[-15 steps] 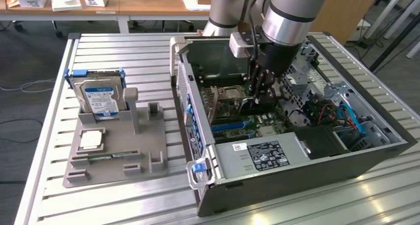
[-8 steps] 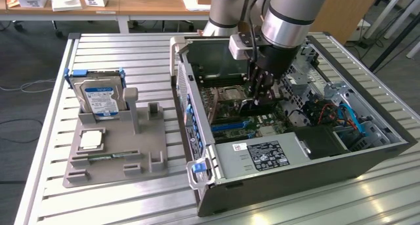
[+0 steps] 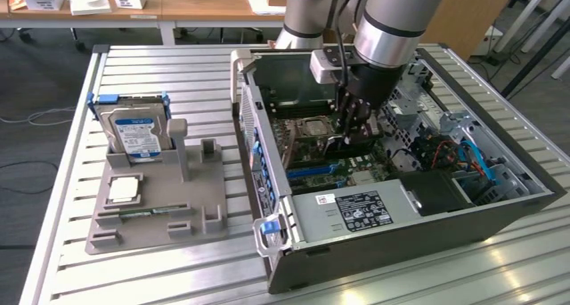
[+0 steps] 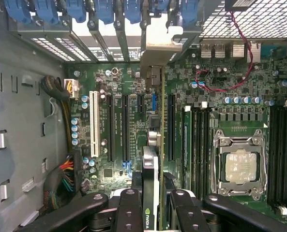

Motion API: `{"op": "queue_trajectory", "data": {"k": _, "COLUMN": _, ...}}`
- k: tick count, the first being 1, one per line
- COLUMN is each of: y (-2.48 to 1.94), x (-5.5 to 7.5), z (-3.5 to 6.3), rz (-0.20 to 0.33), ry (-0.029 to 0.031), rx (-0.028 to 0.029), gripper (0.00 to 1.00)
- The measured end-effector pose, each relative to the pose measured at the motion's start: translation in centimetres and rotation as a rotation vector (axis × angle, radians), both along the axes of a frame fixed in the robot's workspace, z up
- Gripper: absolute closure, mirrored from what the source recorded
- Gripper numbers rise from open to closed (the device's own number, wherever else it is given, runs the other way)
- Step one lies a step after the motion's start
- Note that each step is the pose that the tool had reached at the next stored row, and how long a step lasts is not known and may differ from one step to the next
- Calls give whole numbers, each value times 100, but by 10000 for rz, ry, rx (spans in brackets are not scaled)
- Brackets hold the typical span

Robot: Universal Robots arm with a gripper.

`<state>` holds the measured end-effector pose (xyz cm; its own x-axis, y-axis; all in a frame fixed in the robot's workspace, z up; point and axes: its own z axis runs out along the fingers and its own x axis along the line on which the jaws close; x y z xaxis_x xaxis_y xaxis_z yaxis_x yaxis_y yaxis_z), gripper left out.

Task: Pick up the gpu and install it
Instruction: 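Insert the gpu into the slot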

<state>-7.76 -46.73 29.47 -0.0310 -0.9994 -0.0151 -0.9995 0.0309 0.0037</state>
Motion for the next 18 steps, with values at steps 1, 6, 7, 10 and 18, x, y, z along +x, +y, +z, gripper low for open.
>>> {"op": "queue_trajectory", "data": {"k": 1, "y": 0, "x": 0, "z": 0, "rz": 0, "ry": -1, "rx": 1, "gripper": 73}}
{"op": "queue_trajectory", "data": {"k": 6, "y": 2, "x": -9, "z": -2, "rz": -2, "ry": -3, "rx": 2, "gripper": 73}}
{"op": "queue_trajectory", "data": {"k": 7, "y": 2, "x": -11, "z": -1, "rz": -1, "ry": -4, "rx": 2, "gripper": 73}}
{"op": "queue_trajectory", "data": {"k": 10, "y": 3, "x": -13, "z": -2, "rz": 1, "ry": -4, "rx": 2, "gripper": 73}}
{"op": "queue_trajectory", "data": {"k": 18, "y": 10, "x": -45, "z": -2, "rz": 0, "ry": -16, "rx": 2, "gripper": 73}}
